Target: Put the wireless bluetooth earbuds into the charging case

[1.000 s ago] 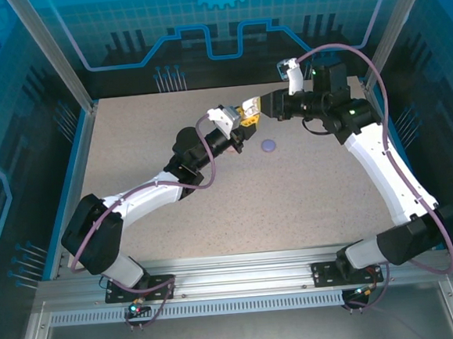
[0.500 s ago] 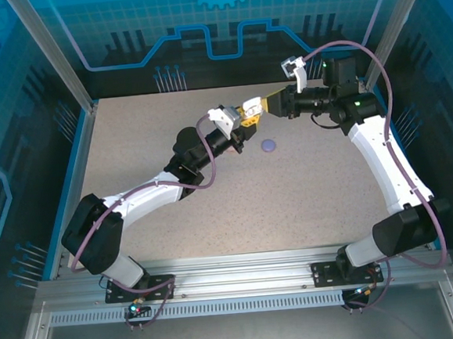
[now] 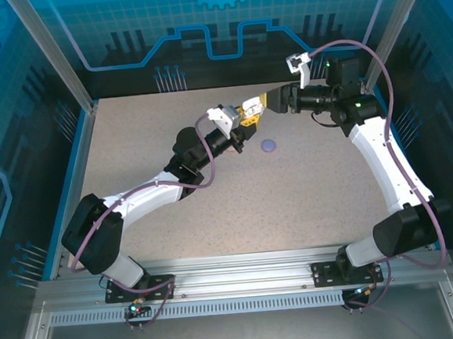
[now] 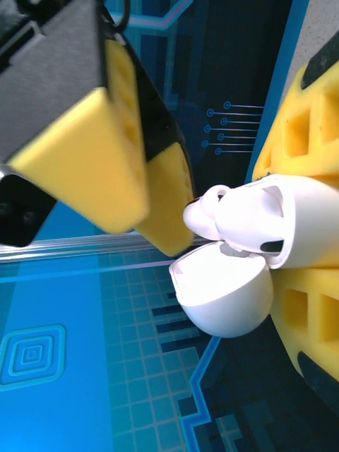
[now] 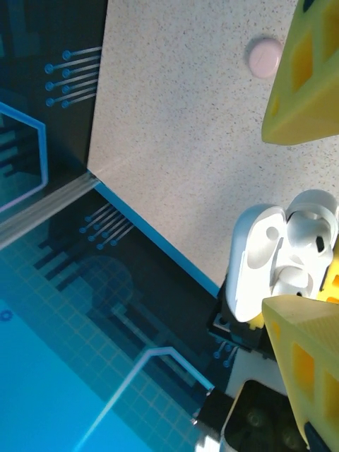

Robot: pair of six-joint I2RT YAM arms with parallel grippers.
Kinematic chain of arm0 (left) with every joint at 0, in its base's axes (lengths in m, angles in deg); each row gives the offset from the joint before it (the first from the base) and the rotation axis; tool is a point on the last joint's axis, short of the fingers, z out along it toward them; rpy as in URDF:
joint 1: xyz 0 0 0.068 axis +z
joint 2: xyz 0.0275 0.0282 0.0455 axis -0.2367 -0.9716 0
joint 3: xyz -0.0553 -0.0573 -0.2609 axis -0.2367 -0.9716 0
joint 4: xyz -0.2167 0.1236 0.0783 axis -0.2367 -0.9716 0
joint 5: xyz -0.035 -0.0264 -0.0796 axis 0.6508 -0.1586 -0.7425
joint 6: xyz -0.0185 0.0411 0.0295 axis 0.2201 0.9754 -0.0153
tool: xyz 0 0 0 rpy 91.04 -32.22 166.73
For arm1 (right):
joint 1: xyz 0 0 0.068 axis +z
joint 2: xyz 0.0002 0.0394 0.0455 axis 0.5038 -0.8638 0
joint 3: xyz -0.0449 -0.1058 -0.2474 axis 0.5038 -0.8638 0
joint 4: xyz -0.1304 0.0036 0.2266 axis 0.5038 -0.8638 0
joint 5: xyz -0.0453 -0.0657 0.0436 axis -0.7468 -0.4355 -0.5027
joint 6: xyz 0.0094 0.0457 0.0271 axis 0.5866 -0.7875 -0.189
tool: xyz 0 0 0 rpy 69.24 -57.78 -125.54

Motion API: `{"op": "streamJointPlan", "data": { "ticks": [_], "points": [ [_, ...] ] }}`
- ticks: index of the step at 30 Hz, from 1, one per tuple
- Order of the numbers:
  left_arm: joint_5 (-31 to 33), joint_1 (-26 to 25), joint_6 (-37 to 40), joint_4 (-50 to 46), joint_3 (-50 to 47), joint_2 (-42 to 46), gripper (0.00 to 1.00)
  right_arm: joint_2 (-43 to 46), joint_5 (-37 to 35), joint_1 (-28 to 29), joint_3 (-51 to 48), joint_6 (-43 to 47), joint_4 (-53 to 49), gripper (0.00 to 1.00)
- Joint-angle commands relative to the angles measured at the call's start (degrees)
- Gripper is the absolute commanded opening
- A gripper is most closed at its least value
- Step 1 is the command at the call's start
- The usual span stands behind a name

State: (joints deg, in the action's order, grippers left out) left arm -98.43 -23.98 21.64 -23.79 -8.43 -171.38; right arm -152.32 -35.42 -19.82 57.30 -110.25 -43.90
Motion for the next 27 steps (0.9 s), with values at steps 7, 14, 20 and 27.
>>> {"op": "streamJointPlan", "data": {
  "ticks": [7, 14, 20, 27],
  "points": [
    [-0.60, -0.11, -2.52, 4.88, 1.29, -0.15, 0.00, 8.83, -28.36, 3.71, -0.90, -14.12, -8.80, 0.25],
    [-4.31, 1.56, -7.93, 6.02, 1.60, -0.19, 0.00, 7.52, -38.40, 9.56, -0.22, -12.88, -14.48, 0.09],
    [-6.67, 1.94, -8.13, 4.68, 1.90, 0.04, 0.00, 4.87, -45.00, 13.60, 3.63, -10.34, -17.76, 0.08],
    [-8.37, 1.88, -8.37, 4.28, 2.09, -0.40, 0.00, 0.91, -51.10, 17.57, 10.18, -6.79, -21.01, 0.07]
  ]
}}
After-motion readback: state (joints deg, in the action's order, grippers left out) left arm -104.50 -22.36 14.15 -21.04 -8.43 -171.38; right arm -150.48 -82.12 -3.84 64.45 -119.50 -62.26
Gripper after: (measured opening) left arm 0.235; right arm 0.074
